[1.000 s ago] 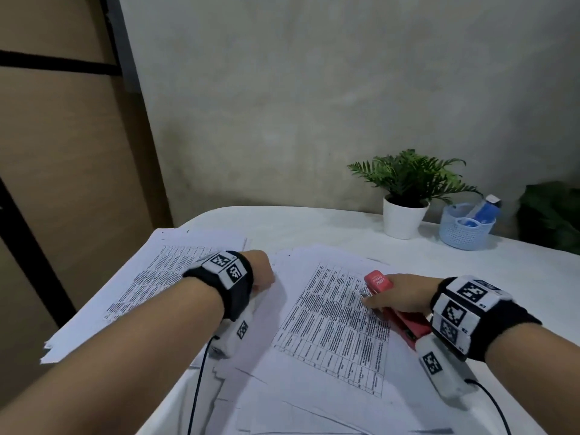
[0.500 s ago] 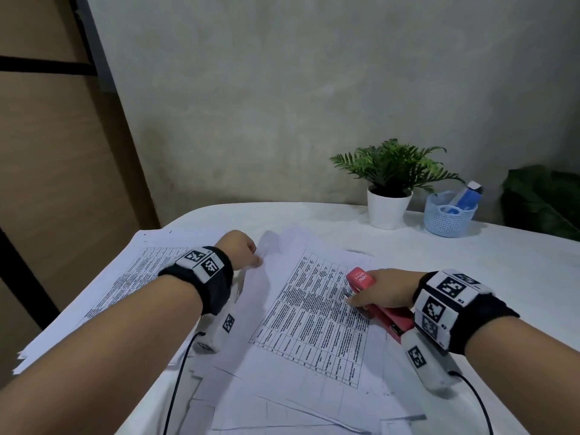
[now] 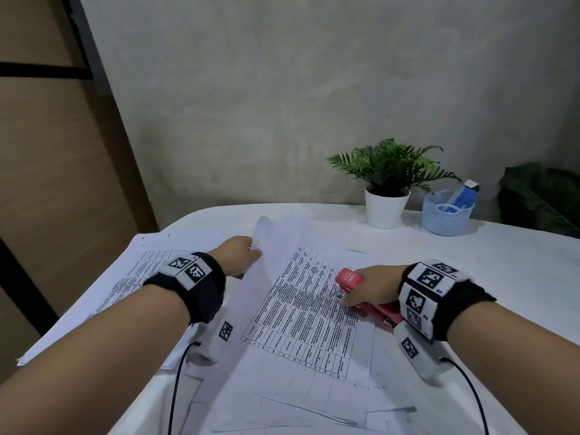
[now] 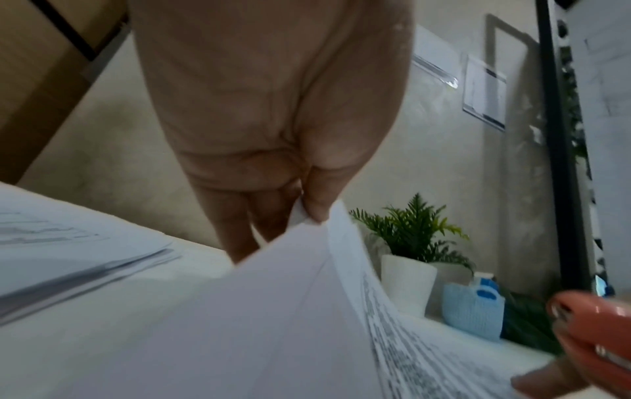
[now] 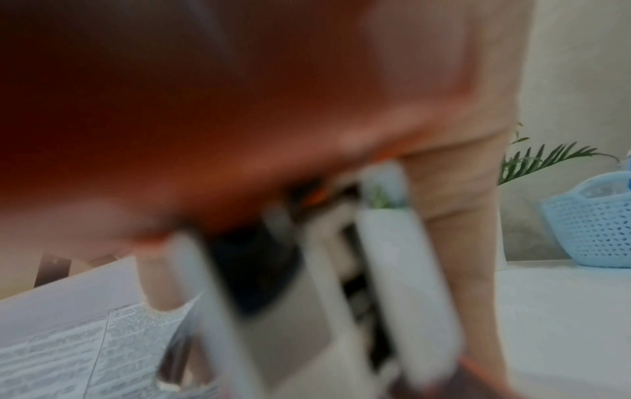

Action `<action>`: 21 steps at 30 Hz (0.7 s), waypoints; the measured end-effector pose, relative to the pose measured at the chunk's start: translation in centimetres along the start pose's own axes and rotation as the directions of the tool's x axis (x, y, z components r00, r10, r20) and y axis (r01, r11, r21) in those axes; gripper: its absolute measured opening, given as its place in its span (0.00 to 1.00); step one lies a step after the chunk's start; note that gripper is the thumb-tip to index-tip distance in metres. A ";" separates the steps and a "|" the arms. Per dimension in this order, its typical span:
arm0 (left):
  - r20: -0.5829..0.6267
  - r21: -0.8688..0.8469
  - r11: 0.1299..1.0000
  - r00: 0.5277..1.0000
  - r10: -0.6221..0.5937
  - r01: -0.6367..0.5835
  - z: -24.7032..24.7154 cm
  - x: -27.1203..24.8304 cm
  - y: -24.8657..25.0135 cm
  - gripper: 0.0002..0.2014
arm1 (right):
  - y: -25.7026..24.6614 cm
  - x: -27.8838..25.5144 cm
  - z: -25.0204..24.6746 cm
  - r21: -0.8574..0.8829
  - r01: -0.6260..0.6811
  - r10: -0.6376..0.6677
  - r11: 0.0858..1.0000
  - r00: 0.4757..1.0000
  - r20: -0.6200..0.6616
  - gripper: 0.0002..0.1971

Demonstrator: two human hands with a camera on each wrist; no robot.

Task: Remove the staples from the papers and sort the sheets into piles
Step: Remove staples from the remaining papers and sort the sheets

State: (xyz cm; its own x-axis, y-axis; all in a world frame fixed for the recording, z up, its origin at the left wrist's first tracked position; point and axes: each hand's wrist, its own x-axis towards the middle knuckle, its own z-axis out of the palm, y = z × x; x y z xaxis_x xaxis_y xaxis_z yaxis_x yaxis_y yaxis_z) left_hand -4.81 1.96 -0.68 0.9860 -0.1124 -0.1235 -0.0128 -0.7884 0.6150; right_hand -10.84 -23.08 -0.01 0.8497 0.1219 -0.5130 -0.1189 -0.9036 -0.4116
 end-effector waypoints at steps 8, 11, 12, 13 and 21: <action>-0.029 -0.472 0.880 0.997 -0.074 0.051 -0.2 -0.2 -1.6 0.25 | 0.8 -0.2 -0.1 -0.120 -0.024 0.017 0.993 0.998 -0.056 0.17; -0.030 -0.119 0.988 0.994 -0.104 0.099 0.3 -0.7 -1.8 0.34 | 0.8 -0.2 -0.1 -0.111 -0.031 0.026 0.993 0.998 -0.049 0.18; -0.041 0.067 0.991 0.993 -0.111 0.114 0.4 -0.8 -1.7 0.34 | 0.8 -0.2 -0.1 -0.109 -0.028 0.023 0.994 0.999 -0.048 0.18; -0.045 0.266 0.957 0.993 -0.109 0.117 0.6 -0.8 -1.5 0.33 | 0.8 -0.2 -0.1 -0.103 -0.028 0.023 0.994 0.999 -0.046 0.18; 0.185 0.520 0.852 0.965 -0.187 0.065 1.1 -0.2 1.3 0.17 | 0.6 0.0 0.1 -0.123 -0.003 -0.003 0.992 0.999 -0.042 0.15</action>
State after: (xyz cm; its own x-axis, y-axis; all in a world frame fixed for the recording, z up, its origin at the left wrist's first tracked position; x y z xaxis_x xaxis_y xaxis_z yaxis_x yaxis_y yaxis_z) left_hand -5.21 0.26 -0.74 0.9229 -0.0728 -0.3781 -0.0330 -0.9933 0.1109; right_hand -10.99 -23.53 -0.33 0.8709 0.1069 -0.4797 -0.0571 -0.9475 -0.3147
